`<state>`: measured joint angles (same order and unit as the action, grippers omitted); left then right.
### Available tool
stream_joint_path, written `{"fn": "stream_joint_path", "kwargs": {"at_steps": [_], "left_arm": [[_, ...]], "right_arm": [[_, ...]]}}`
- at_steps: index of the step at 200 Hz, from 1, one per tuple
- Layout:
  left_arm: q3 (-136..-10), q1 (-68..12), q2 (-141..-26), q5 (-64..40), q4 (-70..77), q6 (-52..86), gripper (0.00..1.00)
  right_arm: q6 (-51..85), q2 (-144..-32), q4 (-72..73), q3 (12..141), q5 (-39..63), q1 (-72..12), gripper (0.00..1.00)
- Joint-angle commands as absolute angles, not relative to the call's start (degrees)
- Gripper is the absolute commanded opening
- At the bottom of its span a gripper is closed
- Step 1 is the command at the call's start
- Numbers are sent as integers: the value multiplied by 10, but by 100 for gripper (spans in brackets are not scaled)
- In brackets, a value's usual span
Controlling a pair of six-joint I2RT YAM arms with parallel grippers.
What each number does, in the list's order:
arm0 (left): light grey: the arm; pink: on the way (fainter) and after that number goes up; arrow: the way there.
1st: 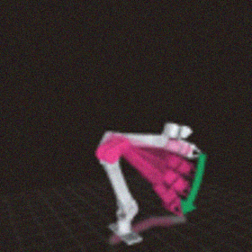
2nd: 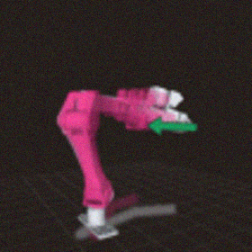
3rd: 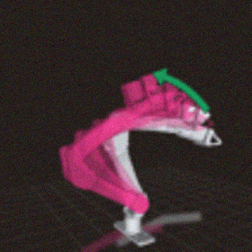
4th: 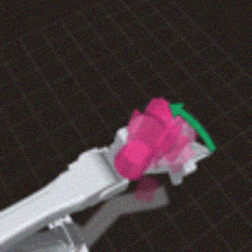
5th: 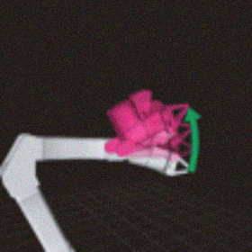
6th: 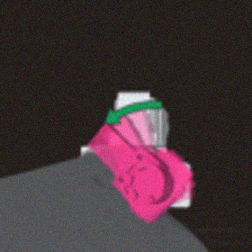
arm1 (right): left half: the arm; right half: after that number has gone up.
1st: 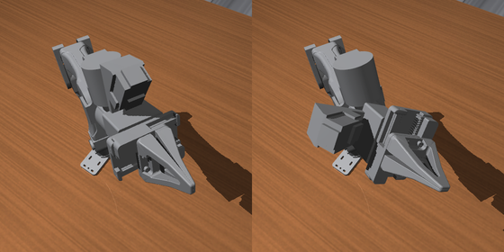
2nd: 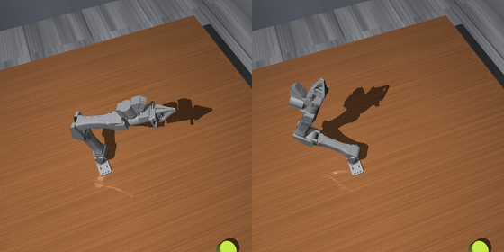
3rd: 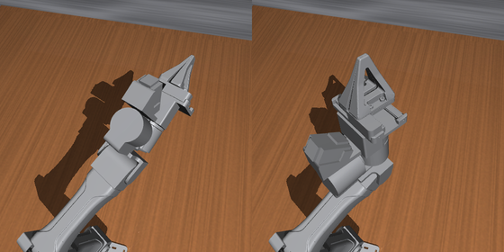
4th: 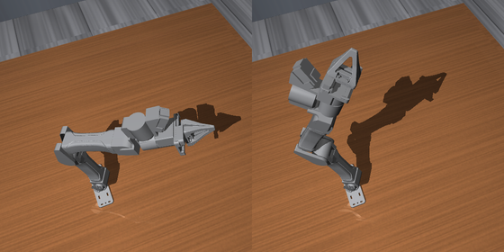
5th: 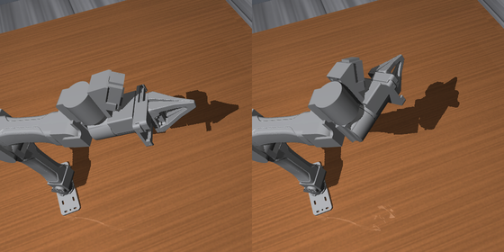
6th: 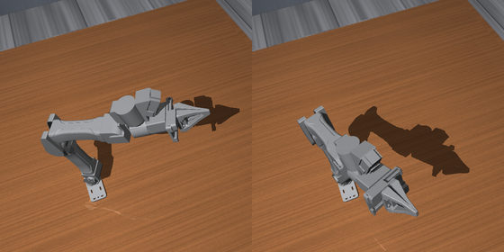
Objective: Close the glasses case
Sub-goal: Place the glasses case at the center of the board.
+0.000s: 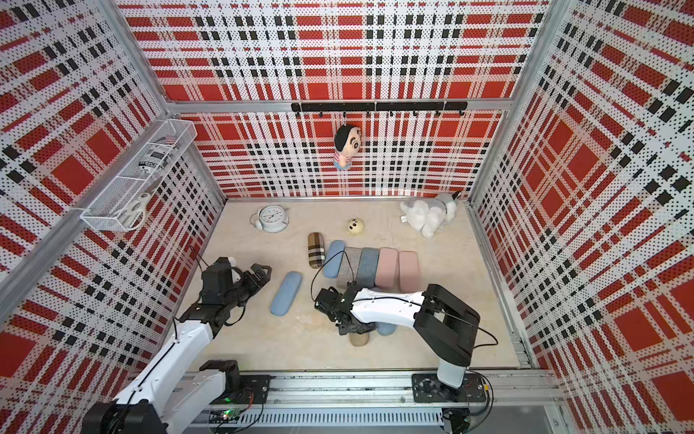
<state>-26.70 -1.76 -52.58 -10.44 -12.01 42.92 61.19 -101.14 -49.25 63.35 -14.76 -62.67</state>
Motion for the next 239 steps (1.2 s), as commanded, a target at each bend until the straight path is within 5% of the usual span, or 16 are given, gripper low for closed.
{"fn": "stream_joint_path", "kwargs": {"at_steps": [1, 59, 98, 239], "left_arm": [[-272, -31, -533, -87, -111, 431, 98], [-279, -64, -548, -63, -114, 421, 98], [-289, -122, -572, -37, -119, 416, 98], [-348, -222, -732, 83, -160, 373, 98]], "right_arm": [[608, -1025, -485, 639, -168, -621, 75], [599, -991, -524, 672, -205, -621, 83], [554, -962, -561, 745, -251, -616, 100], [337, -1170, -548, 1120, -177, -457, 100]]}}
